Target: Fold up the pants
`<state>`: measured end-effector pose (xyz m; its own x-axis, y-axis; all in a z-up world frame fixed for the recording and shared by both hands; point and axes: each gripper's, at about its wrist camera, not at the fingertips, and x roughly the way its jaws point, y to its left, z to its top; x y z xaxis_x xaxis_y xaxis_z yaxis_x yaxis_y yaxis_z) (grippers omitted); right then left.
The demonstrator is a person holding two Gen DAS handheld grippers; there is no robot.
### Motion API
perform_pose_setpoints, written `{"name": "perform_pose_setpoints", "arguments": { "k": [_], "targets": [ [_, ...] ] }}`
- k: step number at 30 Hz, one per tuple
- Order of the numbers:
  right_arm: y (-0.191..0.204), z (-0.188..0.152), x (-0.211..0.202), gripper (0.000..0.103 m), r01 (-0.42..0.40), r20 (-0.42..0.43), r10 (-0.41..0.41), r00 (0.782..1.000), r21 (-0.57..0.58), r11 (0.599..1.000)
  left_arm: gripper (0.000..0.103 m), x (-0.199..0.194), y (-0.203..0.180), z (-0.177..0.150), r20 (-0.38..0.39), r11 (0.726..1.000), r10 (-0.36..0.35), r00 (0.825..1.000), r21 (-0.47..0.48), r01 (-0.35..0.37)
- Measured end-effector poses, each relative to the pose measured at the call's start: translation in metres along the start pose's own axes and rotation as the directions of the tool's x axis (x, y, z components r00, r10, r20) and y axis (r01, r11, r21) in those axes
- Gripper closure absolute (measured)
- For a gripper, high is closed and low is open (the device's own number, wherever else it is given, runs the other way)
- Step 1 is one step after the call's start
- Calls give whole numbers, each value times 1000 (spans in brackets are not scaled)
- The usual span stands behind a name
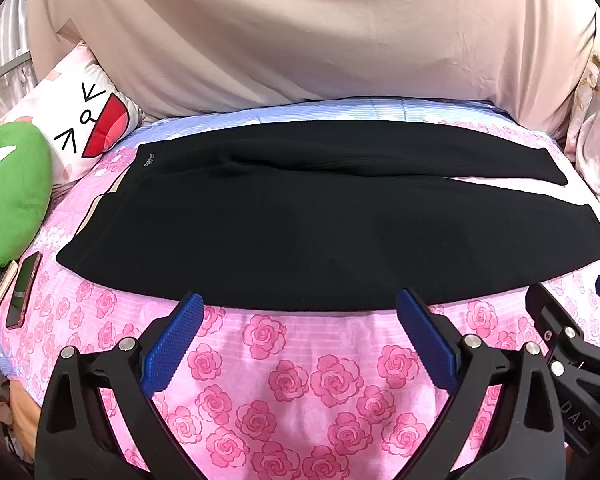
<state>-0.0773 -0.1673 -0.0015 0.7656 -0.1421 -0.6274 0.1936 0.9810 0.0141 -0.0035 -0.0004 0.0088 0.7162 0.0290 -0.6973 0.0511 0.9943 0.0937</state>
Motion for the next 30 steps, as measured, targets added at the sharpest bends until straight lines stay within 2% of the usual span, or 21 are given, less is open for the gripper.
{"name": "perform_pose_setpoints", "arguments": {
  "k": [30],
  "targets": [
    [-3,0,-1,5,1,-4,-1,1000,1,1000,8,0,2,-3,3,1000,1,1000,-1,-1]
  ]
}}
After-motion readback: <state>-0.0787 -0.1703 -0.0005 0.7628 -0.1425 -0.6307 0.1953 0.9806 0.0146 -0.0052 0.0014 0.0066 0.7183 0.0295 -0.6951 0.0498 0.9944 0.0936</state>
